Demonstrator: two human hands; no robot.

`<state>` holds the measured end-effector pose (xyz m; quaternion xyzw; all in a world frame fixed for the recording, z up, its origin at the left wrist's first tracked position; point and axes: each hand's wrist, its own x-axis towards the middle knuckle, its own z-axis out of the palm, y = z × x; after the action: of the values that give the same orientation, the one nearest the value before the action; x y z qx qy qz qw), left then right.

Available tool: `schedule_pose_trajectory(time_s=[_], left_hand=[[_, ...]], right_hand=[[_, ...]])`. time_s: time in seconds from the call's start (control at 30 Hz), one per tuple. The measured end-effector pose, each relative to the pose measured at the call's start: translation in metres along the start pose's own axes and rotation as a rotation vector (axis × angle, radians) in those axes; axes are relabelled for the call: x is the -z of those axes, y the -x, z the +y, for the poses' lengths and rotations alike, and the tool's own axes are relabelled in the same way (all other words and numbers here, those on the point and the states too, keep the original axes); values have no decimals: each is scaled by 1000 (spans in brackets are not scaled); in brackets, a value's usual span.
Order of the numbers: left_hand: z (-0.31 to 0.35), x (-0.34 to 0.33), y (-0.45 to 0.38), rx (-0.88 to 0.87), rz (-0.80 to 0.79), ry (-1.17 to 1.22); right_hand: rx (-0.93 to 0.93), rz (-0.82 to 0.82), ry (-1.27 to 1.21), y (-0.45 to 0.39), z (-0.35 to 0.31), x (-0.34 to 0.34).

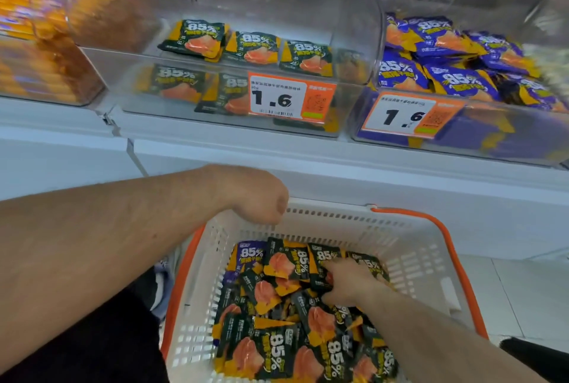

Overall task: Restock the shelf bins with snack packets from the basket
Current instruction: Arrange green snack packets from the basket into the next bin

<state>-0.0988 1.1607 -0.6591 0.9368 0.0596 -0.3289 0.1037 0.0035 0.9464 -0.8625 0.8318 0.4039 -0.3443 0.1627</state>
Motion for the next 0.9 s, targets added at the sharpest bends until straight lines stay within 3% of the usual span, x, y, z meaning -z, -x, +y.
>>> schedule_pose_trajectory(time_s=[0.27, 0.4, 0.53, 0.63, 0.73, 0.9], left_hand=[[0, 1, 1, 5, 2, -9], [-4, -2, 0, 21, 48, 78], [-15, -2, 2, 35, 95, 165], [-20, 5, 11, -20, 119, 232], [-25, 10, 20, -162, 190, 445], [-36, 24, 41, -232, 412, 785]], right_hand=[[64, 165, 22, 7, 6, 3], [103, 274, 65, 24, -4, 48], [177, 270, 6, 48, -29, 112], [268, 321, -113, 75, -43, 158], [335, 377, -266, 102, -53, 195], [400, 353, -736, 131, -66, 228]])
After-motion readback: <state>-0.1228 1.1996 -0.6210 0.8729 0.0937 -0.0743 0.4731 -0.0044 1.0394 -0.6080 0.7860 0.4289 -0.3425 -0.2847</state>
